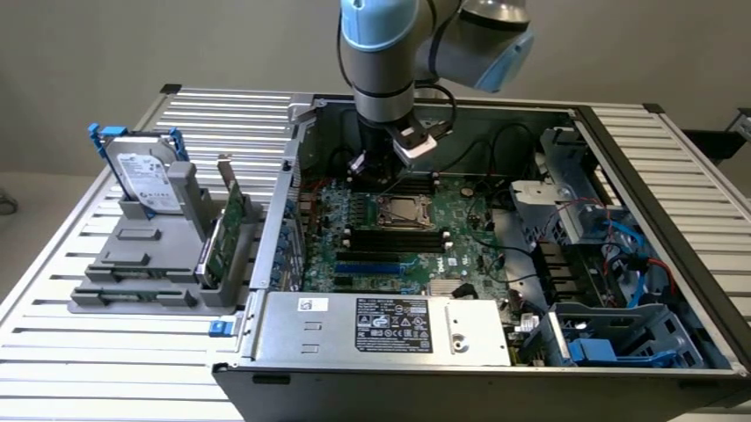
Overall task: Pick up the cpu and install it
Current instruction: 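Install the first cpu locking lever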
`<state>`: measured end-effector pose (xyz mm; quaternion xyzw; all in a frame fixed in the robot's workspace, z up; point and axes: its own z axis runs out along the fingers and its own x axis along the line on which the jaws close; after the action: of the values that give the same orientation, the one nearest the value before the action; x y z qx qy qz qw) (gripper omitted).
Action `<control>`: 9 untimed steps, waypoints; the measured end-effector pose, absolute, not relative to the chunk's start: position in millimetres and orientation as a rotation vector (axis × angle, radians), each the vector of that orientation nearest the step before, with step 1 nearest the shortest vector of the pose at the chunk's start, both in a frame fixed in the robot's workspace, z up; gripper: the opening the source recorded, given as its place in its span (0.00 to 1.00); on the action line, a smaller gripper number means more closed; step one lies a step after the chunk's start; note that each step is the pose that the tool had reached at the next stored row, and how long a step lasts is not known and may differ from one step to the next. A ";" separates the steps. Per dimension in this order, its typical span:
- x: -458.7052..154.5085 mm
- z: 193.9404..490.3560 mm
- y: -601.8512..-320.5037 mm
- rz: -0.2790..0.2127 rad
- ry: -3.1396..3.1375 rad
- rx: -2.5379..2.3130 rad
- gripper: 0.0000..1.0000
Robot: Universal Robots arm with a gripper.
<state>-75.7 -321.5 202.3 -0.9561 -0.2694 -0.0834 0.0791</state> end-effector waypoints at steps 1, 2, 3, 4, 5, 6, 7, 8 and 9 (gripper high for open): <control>-76.1 205.5 -321.5 -0.250 -0.806 -2.861 0.11; -76.7 209.5 -321.5 -0.250 -0.806 -2.861 0.11; -77.4 213.1 -321.5 -0.250 -0.806 -2.861 0.11; -78.3 215.8 -321.5 -0.250 -0.806 -2.861 0.11; -79.3 217.4 -321.5 -0.250 -0.806 -2.861 0.11; -80.5 218.2 -321.5 -0.250 -0.806 -2.861 0.11; -81.5 218.4 -321.5 -0.250 -0.805 -2.862 0.11; -82.1 218.4 -321.5 -0.250 -0.802 -2.862 0.11; -82.2 218.4 -321.4 -0.251 -0.799 -2.864 0.11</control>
<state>-82.2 -321.4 218.4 -0.9568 -0.2670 -0.0837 0.0788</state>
